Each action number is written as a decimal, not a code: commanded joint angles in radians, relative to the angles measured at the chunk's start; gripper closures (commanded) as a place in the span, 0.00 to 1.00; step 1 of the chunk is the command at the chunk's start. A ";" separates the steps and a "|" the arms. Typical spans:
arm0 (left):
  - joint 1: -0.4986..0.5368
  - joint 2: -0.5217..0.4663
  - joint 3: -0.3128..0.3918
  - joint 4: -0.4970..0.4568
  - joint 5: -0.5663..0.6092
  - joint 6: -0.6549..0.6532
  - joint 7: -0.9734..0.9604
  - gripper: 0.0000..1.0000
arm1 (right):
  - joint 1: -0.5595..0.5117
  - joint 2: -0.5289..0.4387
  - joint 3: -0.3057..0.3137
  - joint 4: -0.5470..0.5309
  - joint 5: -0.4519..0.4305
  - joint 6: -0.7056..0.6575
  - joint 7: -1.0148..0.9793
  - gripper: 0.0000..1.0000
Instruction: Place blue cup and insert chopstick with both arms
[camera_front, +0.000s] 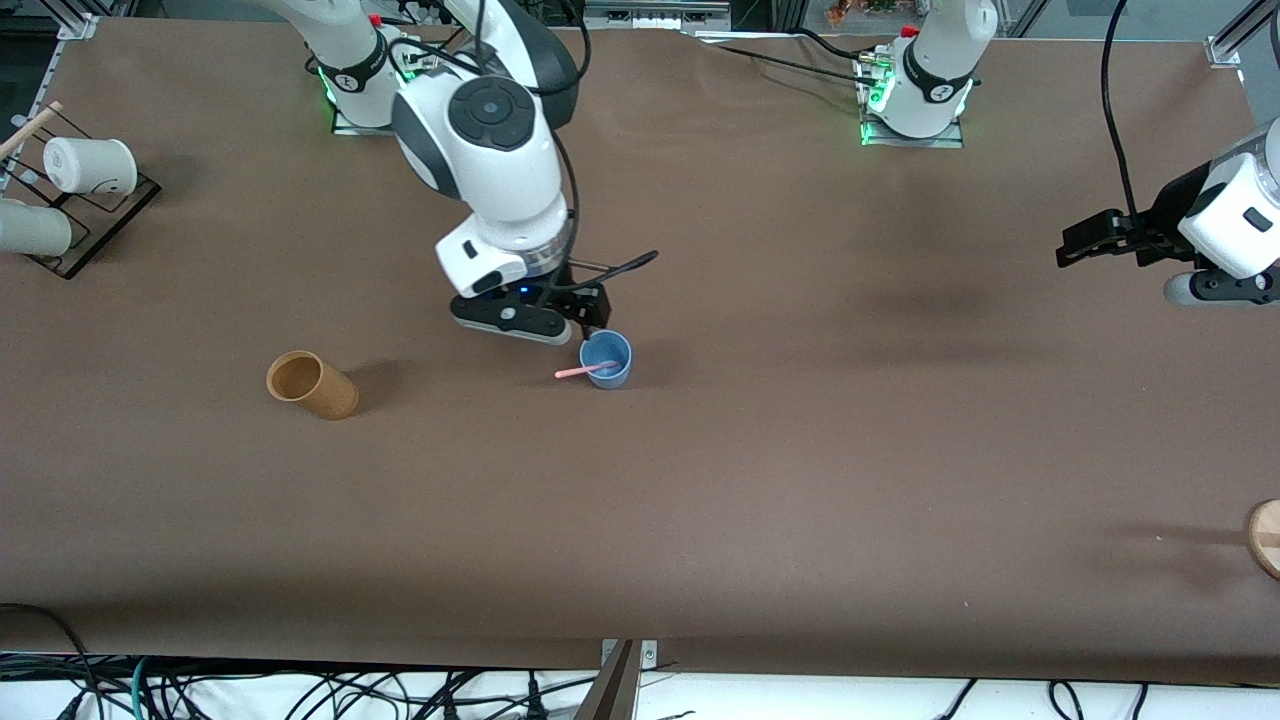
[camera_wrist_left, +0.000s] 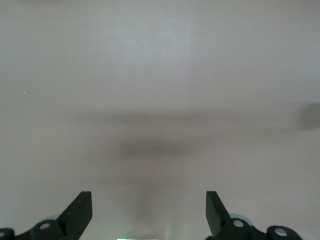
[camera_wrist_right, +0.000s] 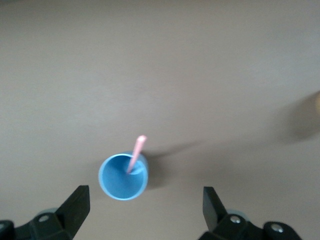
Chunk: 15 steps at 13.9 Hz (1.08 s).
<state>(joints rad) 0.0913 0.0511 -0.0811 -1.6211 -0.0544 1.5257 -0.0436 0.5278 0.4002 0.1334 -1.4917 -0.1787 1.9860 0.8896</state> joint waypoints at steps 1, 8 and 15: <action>0.001 0.002 -0.005 0.000 -0.008 0.010 0.027 0.00 | 0.001 -0.044 -0.060 0.004 0.010 -0.106 -0.189 0.00; 0.005 0.022 -0.005 0.032 -0.005 0.010 0.030 0.00 | -0.165 -0.240 -0.132 -0.054 0.194 -0.288 -0.646 0.00; 0.002 0.026 -0.005 0.040 -0.012 0.010 0.030 0.00 | -0.488 -0.337 -0.075 -0.081 0.226 -0.349 -1.015 0.00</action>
<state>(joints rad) 0.0912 0.0614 -0.0833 -1.6105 -0.0544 1.5389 -0.0334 0.0758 0.0940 0.0368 -1.5266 0.0306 1.6427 -0.0069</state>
